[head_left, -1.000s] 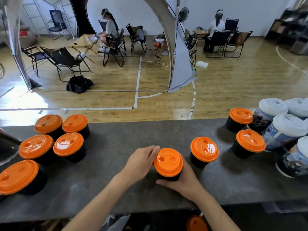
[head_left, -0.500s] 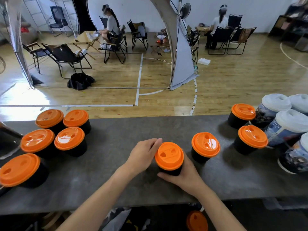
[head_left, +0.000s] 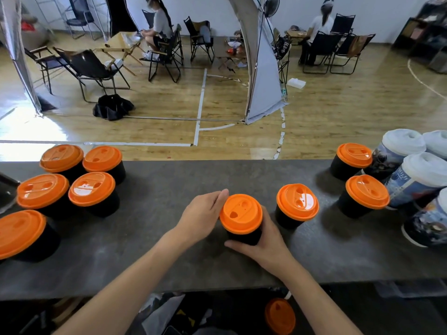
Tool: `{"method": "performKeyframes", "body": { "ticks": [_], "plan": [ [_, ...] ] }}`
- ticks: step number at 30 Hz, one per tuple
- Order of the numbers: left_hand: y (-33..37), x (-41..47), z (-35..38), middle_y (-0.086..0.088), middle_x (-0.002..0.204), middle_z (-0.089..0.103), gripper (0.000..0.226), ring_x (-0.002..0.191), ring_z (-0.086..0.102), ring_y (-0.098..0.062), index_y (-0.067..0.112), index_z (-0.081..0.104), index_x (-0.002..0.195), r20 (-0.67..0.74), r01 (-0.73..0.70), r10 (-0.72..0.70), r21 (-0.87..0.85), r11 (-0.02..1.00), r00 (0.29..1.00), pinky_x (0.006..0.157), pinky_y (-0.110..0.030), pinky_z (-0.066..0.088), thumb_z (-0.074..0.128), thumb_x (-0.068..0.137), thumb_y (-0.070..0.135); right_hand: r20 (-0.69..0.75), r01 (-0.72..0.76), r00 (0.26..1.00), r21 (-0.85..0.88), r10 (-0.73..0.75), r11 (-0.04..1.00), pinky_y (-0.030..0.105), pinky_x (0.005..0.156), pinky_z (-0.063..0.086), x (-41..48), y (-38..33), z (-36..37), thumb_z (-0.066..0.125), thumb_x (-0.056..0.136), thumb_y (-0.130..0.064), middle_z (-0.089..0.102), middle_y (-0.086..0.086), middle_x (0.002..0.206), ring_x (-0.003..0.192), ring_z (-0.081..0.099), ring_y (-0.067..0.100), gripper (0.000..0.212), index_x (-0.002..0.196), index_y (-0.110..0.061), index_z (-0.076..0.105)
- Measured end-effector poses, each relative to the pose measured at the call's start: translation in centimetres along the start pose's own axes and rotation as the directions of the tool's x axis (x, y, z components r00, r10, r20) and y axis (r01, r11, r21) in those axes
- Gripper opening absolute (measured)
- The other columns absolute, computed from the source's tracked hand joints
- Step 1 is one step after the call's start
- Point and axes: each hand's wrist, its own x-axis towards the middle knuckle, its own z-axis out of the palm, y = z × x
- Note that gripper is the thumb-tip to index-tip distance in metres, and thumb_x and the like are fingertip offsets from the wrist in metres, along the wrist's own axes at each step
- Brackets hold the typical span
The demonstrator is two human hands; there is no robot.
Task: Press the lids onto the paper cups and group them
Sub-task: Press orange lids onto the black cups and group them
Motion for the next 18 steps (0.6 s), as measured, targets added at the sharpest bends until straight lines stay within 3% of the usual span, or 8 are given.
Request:
{"method": "performKeyframes", "body": {
  "ticks": [2, 5, 8, 10, 14, 16, 18],
  "plan": [
    [-0.2, -0.5, 0.4, 0.006, 0.06, 0.049, 0.053, 0.055, 0.043, -0.007, 0.019, 0.044, 0.066, -0.038, 0.004, -0.005, -0.017, 1.0, 0.999, 0.063, -0.04, 0.039, 0.033, 0.11, 0.046, 0.018, 0.007, 1.0, -0.008, -0.006, 1.0, 0.004, 0.101, 0.037, 0.0, 0.0, 0.0, 0.092, 0.072, -0.046, 0.056, -0.037, 0.132, 0.127, 0.053, -0.01, 0.08, 0.137, -0.041, 0.045],
    [0.2, 0.3, -0.2, 0.001, 0.066, 0.057, 0.054, 0.061, 0.051, -0.01, 0.016, 0.05, 0.072, 0.039, 0.008, -0.009, 0.035, 0.999, 0.999, 0.068, -0.039, 0.045, 0.032, 0.109, 0.051, 0.035, -0.006, 0.999, -0.005, 0.006, 1.0, 0.007, 0.103, 0.038, 0.1, 0.3, -0.1, 0.09, 0.077, -0.041, 0.058, -0.032, 0.134, 0.129, 0.054, -0.006, 0.076, 0.141, -0.028, 0.05],
    [0.9, 1.5, -1.3, 0.008, 0.063, 0.056, 0.052, 0.058, 0.051, -0.004, 0.018, 0.051, 0.073, 0.206, 0.028, -0.032, 0.022, 0.999, 0.978, 0.061, -0.022, 0.042, 0.035, 0.107, 0.054, 0.035, -0.007, 0.999, -0.012, 0.007, 1.0, 0.013, 0.106, 0.042, 0.1, 0.6, -0.1, 0.092, 0.076, -0.032, 0.061, -0.028, 0.133, 0.129, 0.056, -0.003, 0.076, 0.141, -0.024, 0.053],
    [1.0, 1.5, -1.4, 0.013, 0.057, 0.052, 0.051, 0.054, 0.047, -0.002, 0.019, 0.049, 0.069, 0.233, 0.025, -0.02, -0.018, 1.0, 0.972, 0.058, -0.018, 0.038, 0.037, 0.107, 0.051, 0.03, 0.002, 1.0, -0.013, -0.002, 1.0, 0.013, 0.106, 0.042, 0.0, 0.5, -0.1, 0.094, 0.074, -0.032, 0.061, -0.029, 0.132, 0.128, 0.057, -0.004, 0.077, 0.14, -0.026, 0.053],
    [0.2, -0.5, 0.0, -0.005, 0.064, 0.052, 0.053, 0.06, 0.047, -0.012, 0.011, 0.049, 0.072, -0.001, -0.029, 0.029, -0.027, 0.999, 1.0, 0.067, -0.046, 0.043, 0.034, 0.11, 0.045, 0.02, 0.006, 1.0, 0.005, -0.006, 1.0, 0.005, 0.101, 0.038, 0.1, 0.2, 0.1, 0.093, 0.07, -0.046, 0.058, -0.035, 0.132, 0.127, 0.054, -0.009, 0.082, 0.137, -0.041, 0.047],
    [-0.1, -1.0, 0.5, -0.01, 0.066, 0.055, 0.056, 0.061, 0.049, -0.013, 0.009, 0.05, 0.073, -0.056, -0.015, 0.011, -0.064, 0.998, 0.998, 0.067, -0.048, 0.044, 0.033, 0.109, 0.048, 0.016, 0.013, 1.0, 0.006, -0.013, 1.0, 0.006, 0.101, 0.039, 0.1, 0.2, 0.2, 0.091, 0.072, -0.048, 0.058, -0.033, 0.133, 0.127, 0.055, -0.007, 0.079, 0.138, -0.04, 0.047],
    [0.0, -0.6, 0.4, -0.001, 0.061, 0.05, 0.056, 0.058, 0.046, -0.01, 0.014, 0.045, 0.068, -0.053, -0.013, 0.01, -0.066, 0.998, 0.999, 0.064, -0.043, 0.042, 0.032, 0.109, 0.051, 0.019, 0.01, 1.0, 0.008, -0.01, 1.0, 0.008, 0.103, 0.04, 0.2, 0.4, 0.2, 0.09, 0.074, -0.047, 0.06, -0.031, 0.134, 0.127, 0.056, -0.005, 0.077, 0.139, -0.036, 0.049]
  ]
}}
